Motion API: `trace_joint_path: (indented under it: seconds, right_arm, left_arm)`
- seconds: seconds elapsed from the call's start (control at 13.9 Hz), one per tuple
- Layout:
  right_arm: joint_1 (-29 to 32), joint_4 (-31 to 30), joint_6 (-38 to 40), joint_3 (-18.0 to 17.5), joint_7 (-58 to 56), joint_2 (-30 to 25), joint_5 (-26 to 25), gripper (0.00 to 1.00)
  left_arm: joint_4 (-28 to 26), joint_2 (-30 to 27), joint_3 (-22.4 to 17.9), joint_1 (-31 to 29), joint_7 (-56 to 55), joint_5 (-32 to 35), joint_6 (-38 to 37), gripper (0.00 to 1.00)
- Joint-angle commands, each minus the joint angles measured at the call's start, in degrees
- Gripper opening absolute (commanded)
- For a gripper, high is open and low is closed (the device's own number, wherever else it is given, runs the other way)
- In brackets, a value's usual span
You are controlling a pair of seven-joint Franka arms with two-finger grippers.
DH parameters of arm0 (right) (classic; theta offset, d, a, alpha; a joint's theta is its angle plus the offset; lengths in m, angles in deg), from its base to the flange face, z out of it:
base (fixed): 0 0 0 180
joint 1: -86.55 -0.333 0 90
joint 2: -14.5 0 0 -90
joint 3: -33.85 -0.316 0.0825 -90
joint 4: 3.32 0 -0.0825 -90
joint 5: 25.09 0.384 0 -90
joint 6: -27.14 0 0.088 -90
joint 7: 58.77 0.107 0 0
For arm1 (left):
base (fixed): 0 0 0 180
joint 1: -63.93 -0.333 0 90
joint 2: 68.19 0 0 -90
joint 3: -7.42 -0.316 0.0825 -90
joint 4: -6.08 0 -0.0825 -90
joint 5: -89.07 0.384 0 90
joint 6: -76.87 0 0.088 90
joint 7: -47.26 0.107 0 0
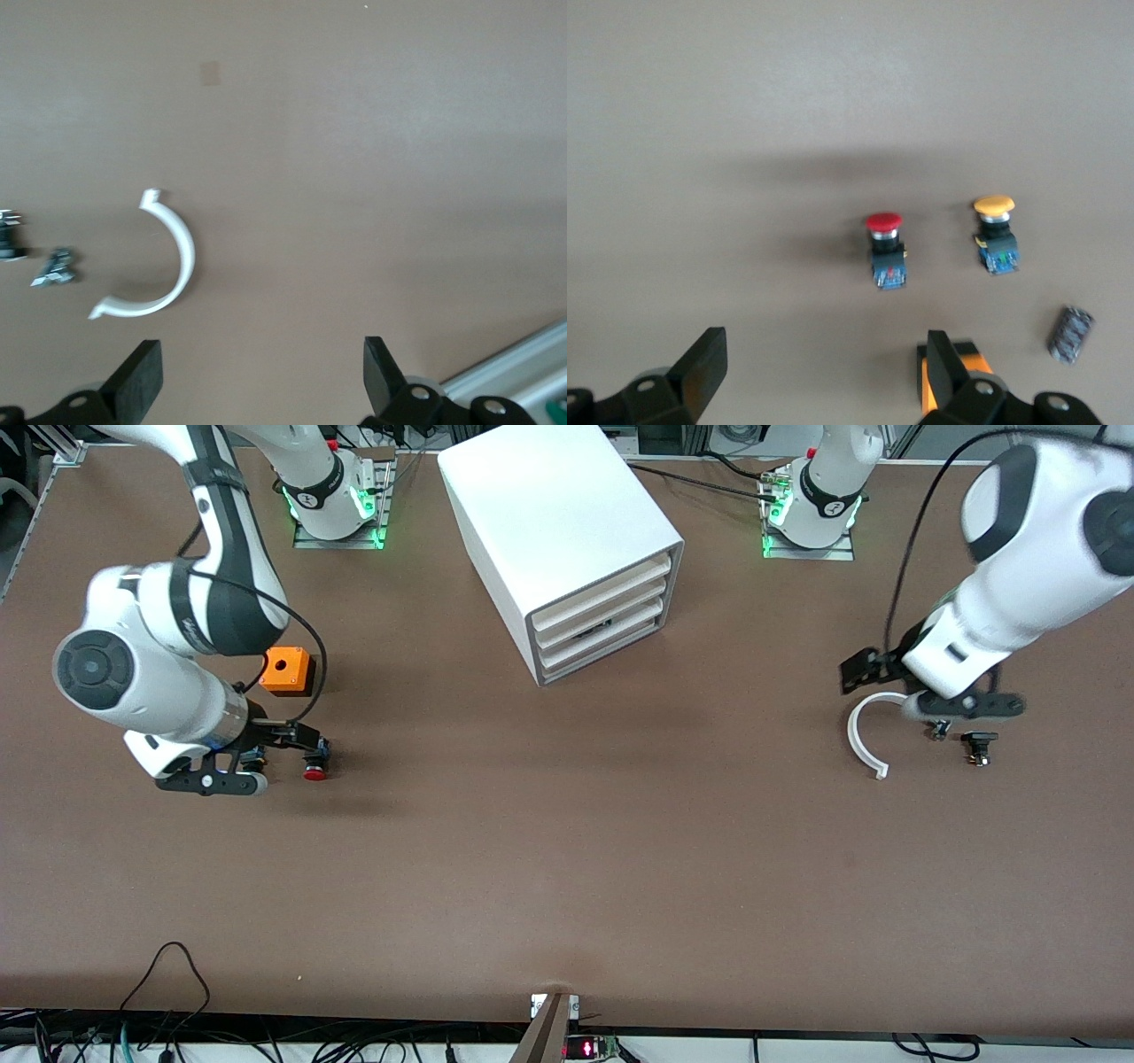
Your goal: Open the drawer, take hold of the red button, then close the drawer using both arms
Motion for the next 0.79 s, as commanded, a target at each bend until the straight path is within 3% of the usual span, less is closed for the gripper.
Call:
trace_joint_path:
  seconds: [0.0,0.14,0.29,0.43,0.58,0.72]
  right_arm:
    - [1.0,9.0,8.3,-1.0,2.6,0.3,0.1,1.00]
    - [2.4,12.4,10.4,-1.9,2.1,-0.2,0.0,1.00]
    - [7.7,14.8,11.0,-7.0,2.0,-2.7,-0.6,1.00]
    - [12.0,16.0,12.6,-12.4,1.8,-4.7,-4.6,1.00]
    - [13.3,17.5,13.3,-13.4,0.9,-5.2,-8.0,1.00]
    - [14.5,17.5,13.3,-13.0,-1.7,-5.2,-8.3,1.00]
  left_arm:
    - [5.0,-1.1,-2.8,0.6,4.4,1.6,-7.9,1.00]
    - [6.0,-1.1,-2.8,0.6,4.8,4.0,-9.3,1.00]
    - [6.7,-0.8,-2.7,0.7,5.0,5.9,-8.6,1.00]
    - [6.8,-0.5,-2.7,0.7,5.3,5.4,-6.5,1.00]
    - [6.8,-0.5,-2.7,0.7,5.3,5.3,-6.0,1.00]
    - [6.8,-0.5,-2.7,0.7,5.3,5.5,-6.1,1.00]
